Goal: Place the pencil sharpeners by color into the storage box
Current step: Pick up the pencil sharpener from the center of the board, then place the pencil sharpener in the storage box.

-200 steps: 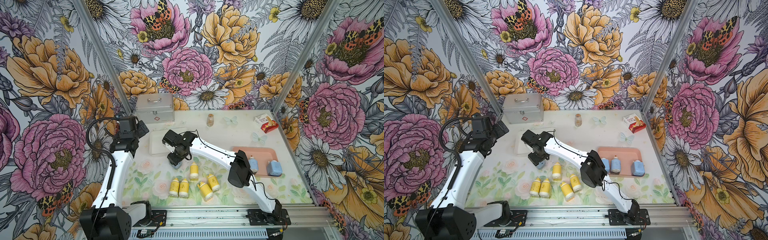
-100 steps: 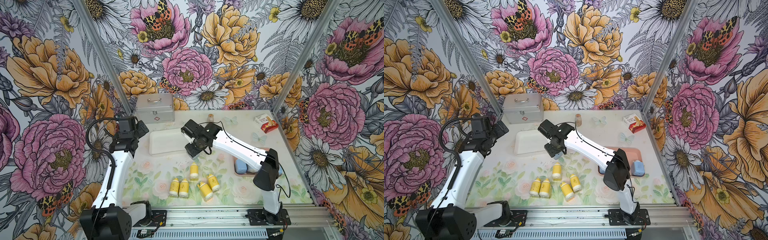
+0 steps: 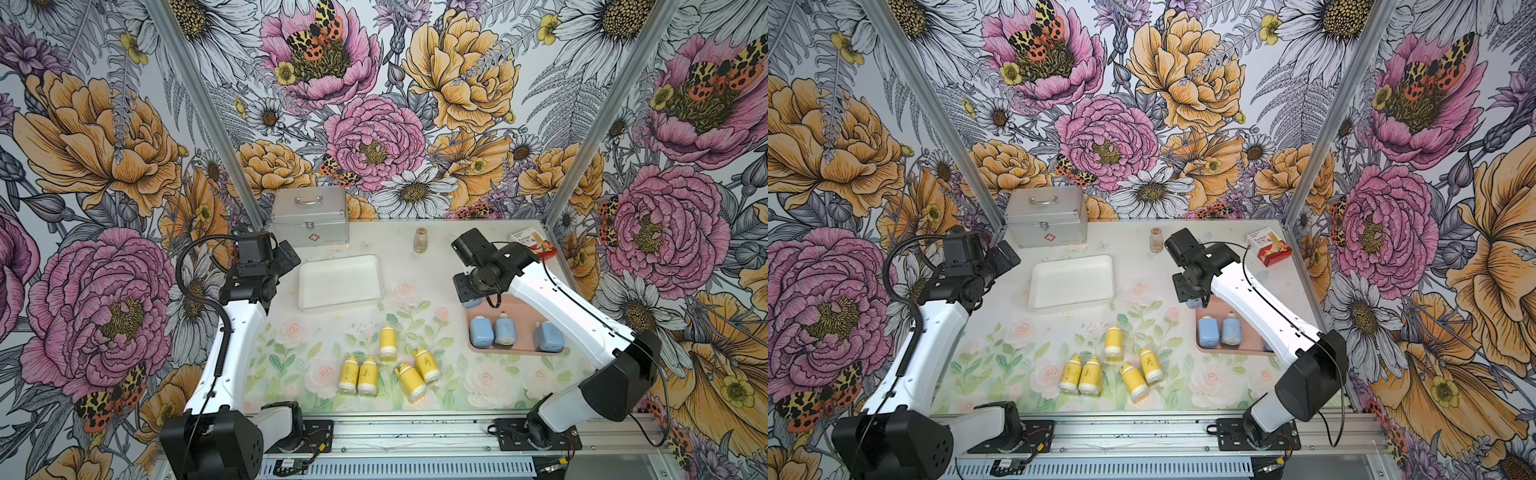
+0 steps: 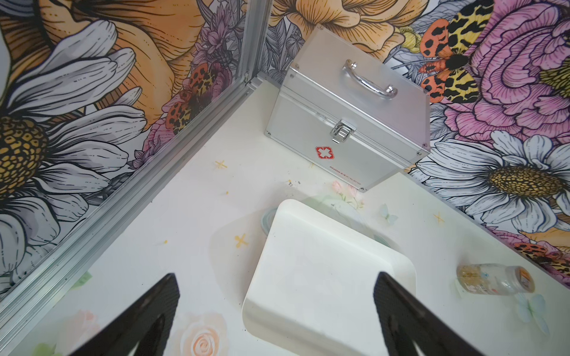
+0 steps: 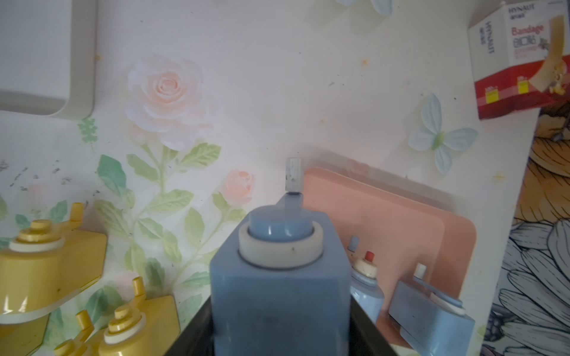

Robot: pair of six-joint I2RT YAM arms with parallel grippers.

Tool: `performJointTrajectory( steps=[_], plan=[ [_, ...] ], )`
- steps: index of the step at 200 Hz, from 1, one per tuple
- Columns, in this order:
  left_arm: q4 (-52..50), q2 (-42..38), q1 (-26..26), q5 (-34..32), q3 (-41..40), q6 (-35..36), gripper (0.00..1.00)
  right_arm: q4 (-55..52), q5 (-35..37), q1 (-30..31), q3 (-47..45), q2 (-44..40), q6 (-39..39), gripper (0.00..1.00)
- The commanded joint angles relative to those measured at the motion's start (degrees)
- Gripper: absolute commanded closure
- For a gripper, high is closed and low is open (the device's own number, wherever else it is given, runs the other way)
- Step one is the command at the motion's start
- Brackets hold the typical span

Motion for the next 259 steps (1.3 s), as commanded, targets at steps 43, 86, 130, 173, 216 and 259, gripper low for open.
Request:
performJointTrajectory(
  steps=[43, 86, 130, 173, 216, 259],
  plan=[
    [1.4, 0.3, 0.6, 2.5, -0.1, -1.0, 0.01, -2.9, 0.8, -15.2, -7.7, -10.2, -0.3, 0.66],
    [1.5, 0.8, 0.6, 3.4, -0.1, -1.2, 0.01, -3.2, -1.0, -23.8, -12.3, -12.5, -0.9, 0.65],
    [1.7, 0.7, 0.6, 3.4, -0.2, -1.2, 0.01, -1.2, -2.9, -28.5, -16.0, -11.5, -2.0, 0.65],
    [1.7, 0.8, 0.6, 3.6, -0.1, -1.3, 0.01, 1.6, -5.6, -30.6, -17.5, -9.9, -3.2, 0.65],
    [1.7, 0.4, 0.6, 3.8, -0.1, -1.3, 0.01, 2.8, -6.6, -31.1, -17.8, -6.5, -4.1, 0.65],
    [1.7, 0.6, 0.6, 3.8, -0.2, -1.3, 0.01, 3.0, -8.6, -32.5, -17.7, -3.1, -4.7, 0.64]
  ],
)
